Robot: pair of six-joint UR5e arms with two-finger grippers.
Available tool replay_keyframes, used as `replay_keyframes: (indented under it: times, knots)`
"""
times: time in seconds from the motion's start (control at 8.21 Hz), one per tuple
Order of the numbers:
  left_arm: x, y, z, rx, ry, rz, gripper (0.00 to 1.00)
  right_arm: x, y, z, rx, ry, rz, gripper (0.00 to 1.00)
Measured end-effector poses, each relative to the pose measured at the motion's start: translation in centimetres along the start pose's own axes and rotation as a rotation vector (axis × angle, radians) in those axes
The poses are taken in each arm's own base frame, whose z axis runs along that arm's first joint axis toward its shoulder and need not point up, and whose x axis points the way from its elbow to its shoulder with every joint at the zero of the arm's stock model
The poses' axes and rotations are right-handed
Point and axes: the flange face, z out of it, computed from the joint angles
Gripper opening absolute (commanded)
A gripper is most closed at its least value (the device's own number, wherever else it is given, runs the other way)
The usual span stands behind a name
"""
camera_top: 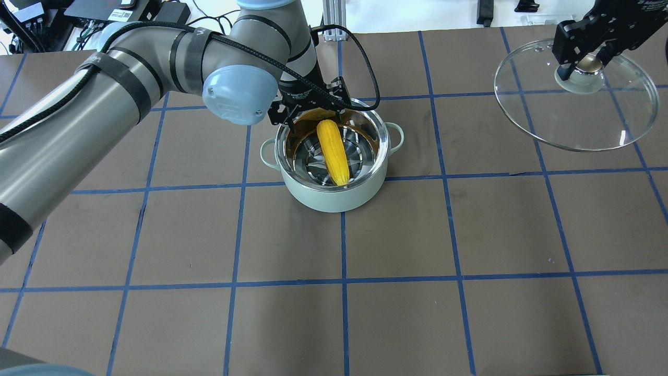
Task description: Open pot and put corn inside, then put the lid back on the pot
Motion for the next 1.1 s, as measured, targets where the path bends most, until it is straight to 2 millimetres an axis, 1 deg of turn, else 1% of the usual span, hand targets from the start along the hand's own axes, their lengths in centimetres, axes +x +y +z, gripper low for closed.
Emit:
replay_keyframes:
  times: [0.12, 0.24, 0.37, 0.49, 0.61, 0.73, 0.85, 1.1]
  knots:
    - [-0.6, -0.4, -1.0, 0.015, -0.001, 0.045, 1.00, -0.6, 0.0, -0.1, 0.002, 0.003, 0.009, 0.08]
    - [-2.2, -1.4, -2.3, 0.032, -0.009, 0.090, 1.00, -1.9, -0.1, -0.3, 0.005, 0.006, 0.025, 0.08]
    - [-5.0, -2.4, -4.1, 0.032, -0.022, 0.119, 1.00, -4.0, -0.3, -0.6, 0.013, 0.009, 0.044, 0.08]
    - [-8.1, -3.2, -6.2, 0.026, -0.031, 0.133, 1.00, -6.0, -0.4, -0.9, 0.021, 0.007, 0.065, 0.07]
    - [-10.8, -3.3, -8.3, 0.018, -0.039, 0.148, 1.00, -8.1, -0.6, -0.9, 0.025, 0.001, 0.094, 0.07]
    - [-12.9, -3.0, -10.0, 0.007, -0.063, 0.154, 1.00, -10.2, -0.8, -0.8, 0.029, -0.004, 0.120, 0.07]
    - [-14.3, -2.6, -11.8, 0.013, -0.097, 0.154, 1.00, -12.7, -1.5, -0.3, 0.039, -0.007, 0.139, 0.07]
    - [-15.3, -1.3, -15.1, 0.014, -0.135, 0.152, 1.00, -19.4, -3.1, 1.3, 0.072, -0.019, 0.161, 0.07]
